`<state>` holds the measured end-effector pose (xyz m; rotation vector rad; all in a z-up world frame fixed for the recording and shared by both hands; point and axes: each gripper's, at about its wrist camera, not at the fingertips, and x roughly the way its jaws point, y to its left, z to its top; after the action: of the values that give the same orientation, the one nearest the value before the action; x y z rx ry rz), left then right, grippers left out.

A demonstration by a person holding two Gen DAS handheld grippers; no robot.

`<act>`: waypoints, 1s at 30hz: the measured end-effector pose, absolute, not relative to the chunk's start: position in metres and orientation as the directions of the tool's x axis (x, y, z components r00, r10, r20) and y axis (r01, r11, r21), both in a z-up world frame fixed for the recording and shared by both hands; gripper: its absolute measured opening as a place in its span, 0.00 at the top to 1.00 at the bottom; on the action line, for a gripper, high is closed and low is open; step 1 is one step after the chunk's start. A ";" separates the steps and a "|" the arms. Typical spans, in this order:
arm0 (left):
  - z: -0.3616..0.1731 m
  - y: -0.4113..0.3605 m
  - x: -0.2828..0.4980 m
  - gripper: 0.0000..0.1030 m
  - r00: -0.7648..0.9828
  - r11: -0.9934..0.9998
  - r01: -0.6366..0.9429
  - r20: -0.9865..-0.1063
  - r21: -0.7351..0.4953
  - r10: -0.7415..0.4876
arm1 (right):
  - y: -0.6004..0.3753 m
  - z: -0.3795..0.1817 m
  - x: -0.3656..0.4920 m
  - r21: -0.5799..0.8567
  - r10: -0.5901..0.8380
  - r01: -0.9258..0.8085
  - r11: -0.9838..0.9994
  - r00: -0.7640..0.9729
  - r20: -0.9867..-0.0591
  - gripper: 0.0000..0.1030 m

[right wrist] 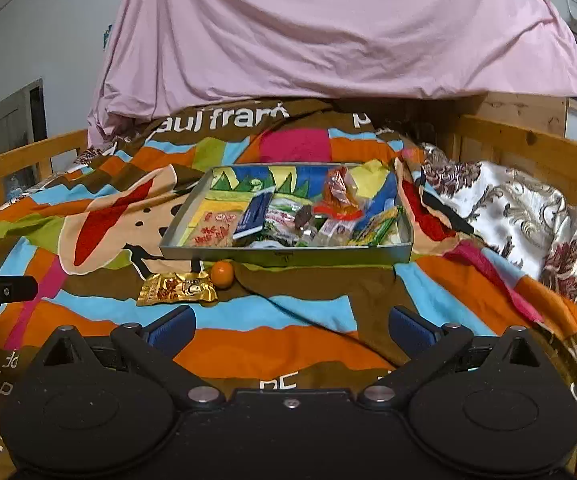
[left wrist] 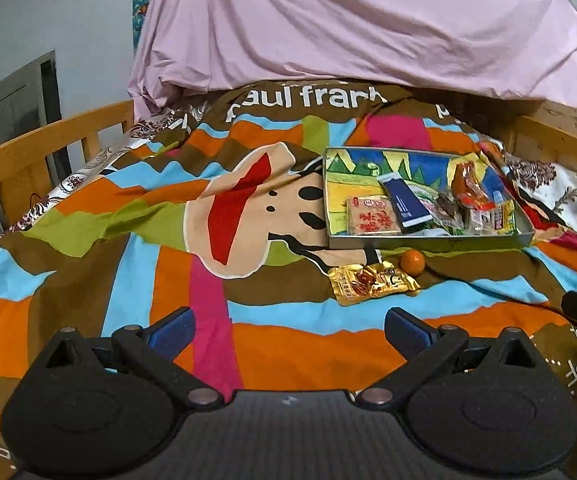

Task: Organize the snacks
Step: 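Move both tools down toward the gold snack pack and small orange beside the tray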

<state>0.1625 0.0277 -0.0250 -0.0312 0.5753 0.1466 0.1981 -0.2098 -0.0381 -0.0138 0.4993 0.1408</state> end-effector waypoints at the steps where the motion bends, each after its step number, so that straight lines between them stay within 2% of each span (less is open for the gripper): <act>1: -0.027 0.029 0.163 0.00 0.836 0.990 -0.138 -0.536 0.009 0.122 | -0.210 -0.039 0.199 0.026 0.131 -0.136 0.990 0.867 -0.480 0.01; 9: -0.040 0.024 0.170 0.00 0.903 0.991 -0.112 -0.408 0.076 0.133 | -0.196 -0.043 0.206 0.025 0.180 -0.190 0.981 0.868 -0.463 0.01; 13: -0.044 0.020 0.179 0.00 0.911 0.991 -0.079 -0.396 0.104 0.114 | -0.182 -0.048 0.213 -0.027 0.201 -0.239 0.971 0.867 -0.456 0.01; 21: -0.055 0.021 0.203 0.00 0.878 0.996 -0.010 -0.476 0.094 0.054 | -0.163 -0.055 0.233 -0.112 0.247 -0.319 0.941 0.875 -0.416 0.01; 26: -0.058 0.023 0.229 0.00 0.858 0.993 0.096 -0.512 0.067 -0.048 | -0.169 -0.059 0.261 -0.058 0.318 -0.370 0.927 0.859 -0.402 0.01; 30: -0.066 0.016 0.247 0.00 0.841 0.978 0.175 -0.534 0.117 -0.087 | -0.171 -0.067 0.284 -0.038 0.360 -0.408 0.912 0.842 -0.401 0.01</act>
<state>0.2471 0.0158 -0.0657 0.1644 0.5548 -0.1390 0.2838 -0.1711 -0.0667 -0.1236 0.3983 0.4069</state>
